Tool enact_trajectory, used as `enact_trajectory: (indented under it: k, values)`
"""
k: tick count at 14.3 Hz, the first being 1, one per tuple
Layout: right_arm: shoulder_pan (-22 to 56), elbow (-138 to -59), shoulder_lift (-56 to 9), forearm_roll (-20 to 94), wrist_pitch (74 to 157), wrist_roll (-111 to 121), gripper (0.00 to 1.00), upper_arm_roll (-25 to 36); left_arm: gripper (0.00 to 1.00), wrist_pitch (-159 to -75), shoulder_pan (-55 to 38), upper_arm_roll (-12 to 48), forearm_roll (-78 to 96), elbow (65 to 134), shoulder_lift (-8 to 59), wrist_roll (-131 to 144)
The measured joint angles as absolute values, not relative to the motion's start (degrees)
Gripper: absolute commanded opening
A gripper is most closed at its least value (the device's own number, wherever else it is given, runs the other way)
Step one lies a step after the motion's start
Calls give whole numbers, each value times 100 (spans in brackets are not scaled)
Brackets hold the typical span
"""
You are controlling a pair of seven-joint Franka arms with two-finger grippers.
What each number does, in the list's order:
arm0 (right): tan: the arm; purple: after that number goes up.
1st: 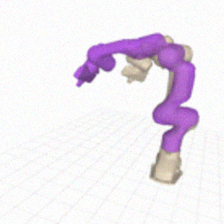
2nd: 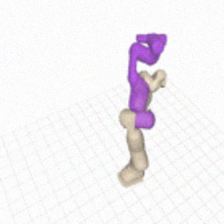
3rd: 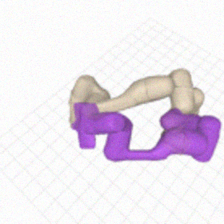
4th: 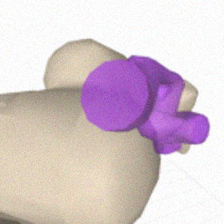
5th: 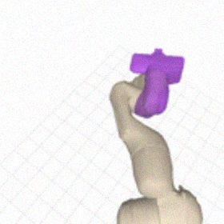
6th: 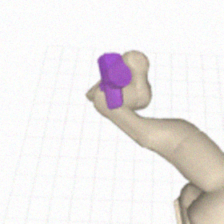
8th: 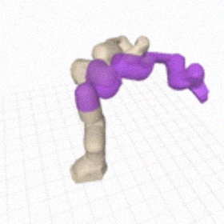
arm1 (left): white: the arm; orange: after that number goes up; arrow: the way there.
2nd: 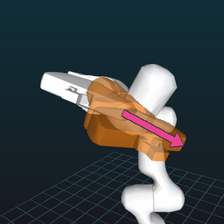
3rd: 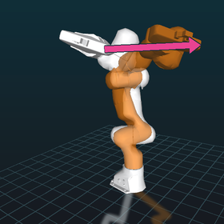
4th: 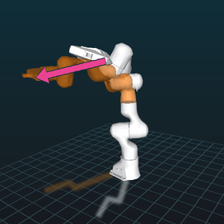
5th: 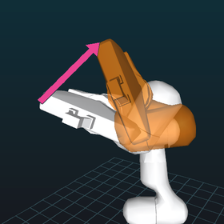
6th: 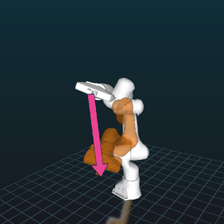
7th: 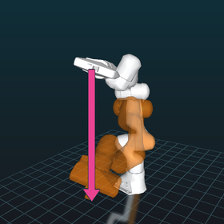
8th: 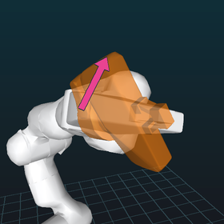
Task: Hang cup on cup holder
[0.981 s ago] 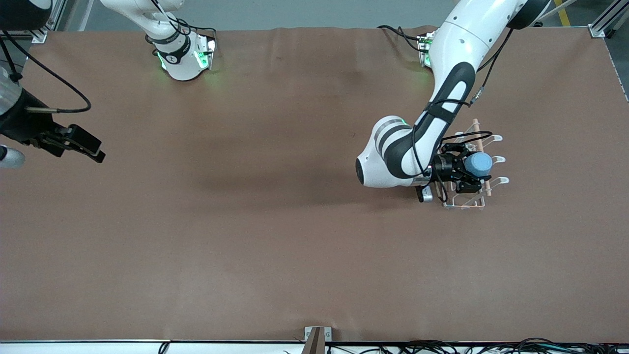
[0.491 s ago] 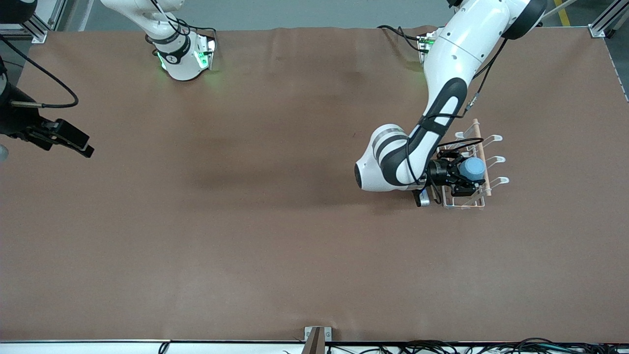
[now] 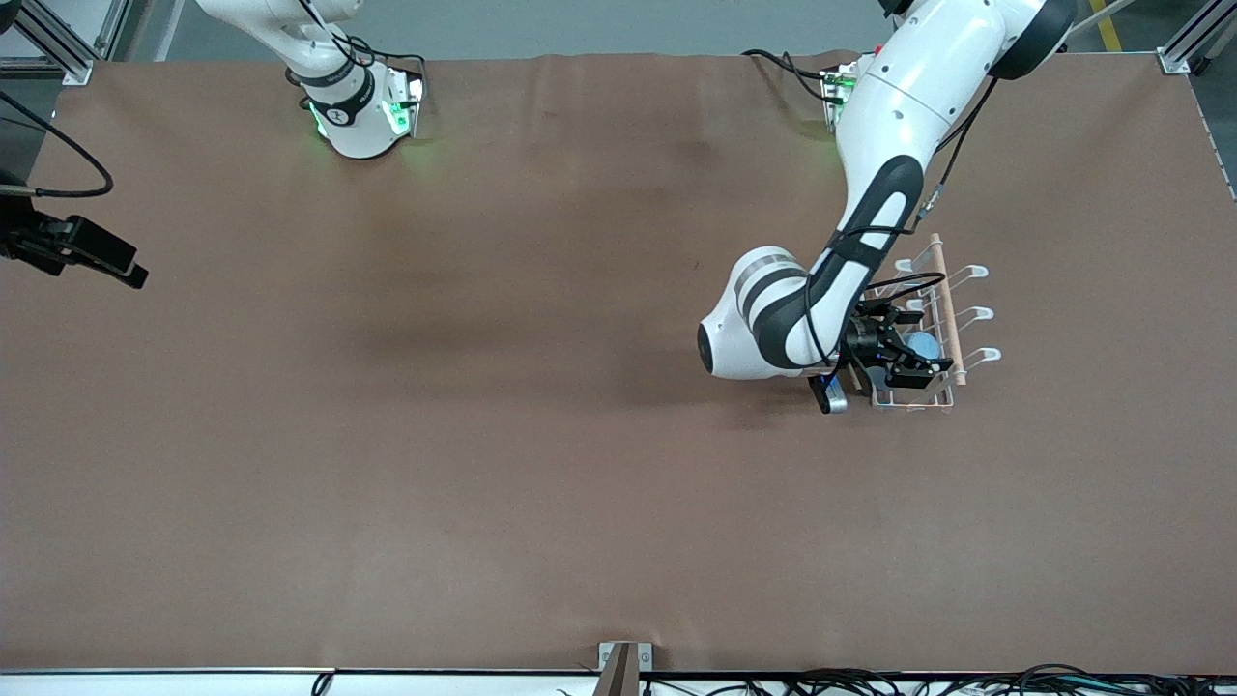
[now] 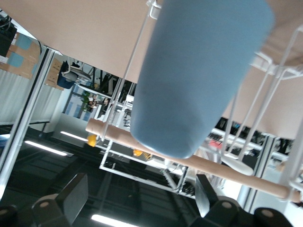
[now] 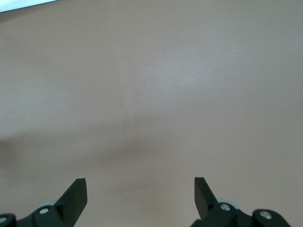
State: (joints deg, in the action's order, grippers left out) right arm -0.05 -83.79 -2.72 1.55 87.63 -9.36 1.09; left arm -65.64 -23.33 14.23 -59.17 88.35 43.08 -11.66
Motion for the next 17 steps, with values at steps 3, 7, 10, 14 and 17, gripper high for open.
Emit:
enact_trajectory:
  k: [3, 7, 10, 14, 17]
  values:
    - [3, -8409, -225, 155, 8757, -864, 99, 146, 100, -6557, -2316, 1399, -4905, 8291, 4051, -401]
    - [0, -8755, 89, 154, 8878, -827, 99, 181, 100, -6555, -2042, 1379, -3951, 7685, 3483, 729]
    - [-1, -8826, 146, 154, 8925, -772, 100, 200, 100, -6728, -1759, 1394, -3084, 7372, 3139, 1909]
    - [33, -8834, 143, 154, 8924, -751, 100, 183, 100, -7285, -1057, 1396, -1823, 7083, 2531, 2162]
    - [37, -8840, 138, 153, 8924, -750, 100, 186, 100, -7463, -416, 1403, -1527, 7031, 1908, 2105]
